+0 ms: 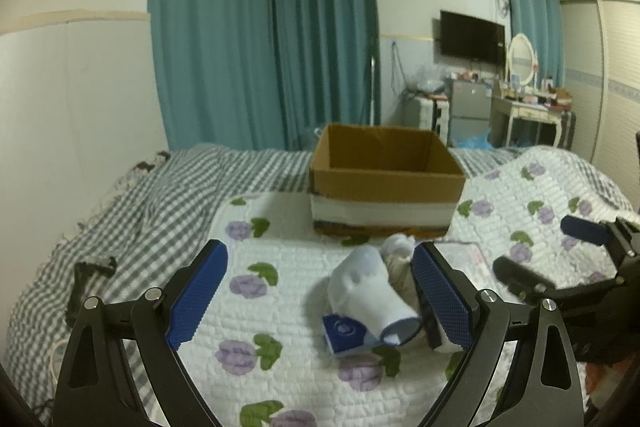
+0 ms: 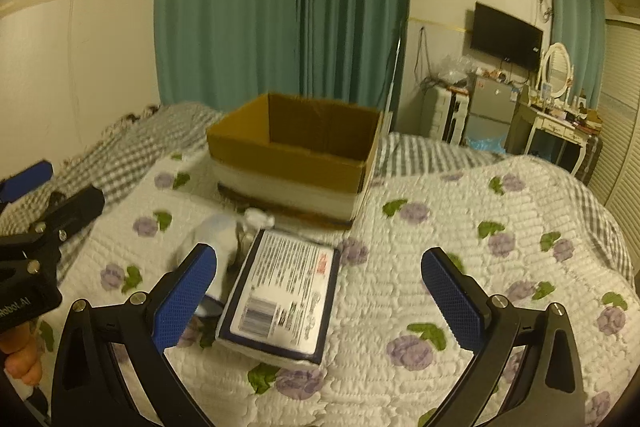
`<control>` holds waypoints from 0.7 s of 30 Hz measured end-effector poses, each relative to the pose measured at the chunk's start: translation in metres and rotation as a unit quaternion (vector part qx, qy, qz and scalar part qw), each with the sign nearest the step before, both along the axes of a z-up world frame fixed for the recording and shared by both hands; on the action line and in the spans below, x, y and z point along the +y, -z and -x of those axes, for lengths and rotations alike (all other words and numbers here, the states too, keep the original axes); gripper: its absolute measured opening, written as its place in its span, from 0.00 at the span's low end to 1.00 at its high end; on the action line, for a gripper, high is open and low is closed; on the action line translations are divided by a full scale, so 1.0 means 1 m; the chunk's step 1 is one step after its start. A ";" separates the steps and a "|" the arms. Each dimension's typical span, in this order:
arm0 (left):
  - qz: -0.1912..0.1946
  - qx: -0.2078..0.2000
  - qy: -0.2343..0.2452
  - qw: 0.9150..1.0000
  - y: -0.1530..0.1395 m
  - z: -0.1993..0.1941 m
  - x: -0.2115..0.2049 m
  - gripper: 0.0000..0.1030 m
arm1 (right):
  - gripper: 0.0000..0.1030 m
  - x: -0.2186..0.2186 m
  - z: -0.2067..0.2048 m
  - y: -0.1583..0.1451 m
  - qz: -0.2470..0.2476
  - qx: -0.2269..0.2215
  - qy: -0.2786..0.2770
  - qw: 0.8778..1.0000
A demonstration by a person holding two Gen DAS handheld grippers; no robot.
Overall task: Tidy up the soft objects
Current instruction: 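Grasp the white 'Tissue Paper' package with the right gripper while the left gripper grasps the white sock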
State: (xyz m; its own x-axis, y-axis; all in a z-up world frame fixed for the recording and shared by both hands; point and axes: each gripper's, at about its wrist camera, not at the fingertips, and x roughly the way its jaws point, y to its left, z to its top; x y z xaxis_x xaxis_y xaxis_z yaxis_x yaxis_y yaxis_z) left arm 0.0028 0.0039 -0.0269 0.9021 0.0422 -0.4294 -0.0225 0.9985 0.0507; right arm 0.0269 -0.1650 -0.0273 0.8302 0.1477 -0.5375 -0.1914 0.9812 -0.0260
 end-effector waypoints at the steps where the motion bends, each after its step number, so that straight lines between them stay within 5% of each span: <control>1: -0.001 0.004 -0.002 1.000 0.002 -0.001 0.000 0.93 | 1.00 0.003 -0.002 0.006 0.003 0.008 -0.004 1.000; 16: -0.005 0.060 0.000 0.998 0.036 -0.026 0.001 0.93 | 1.00 0.023 -0.044 0.086 -0.004 0.154 -0.035 0.987; 21: -0.009 0.079 0.008 0.997 0.047 -0.036 0.000 0.93 | 0.76 0.026 -0.046 0.095 -0.022 0.174 -0.058 0.983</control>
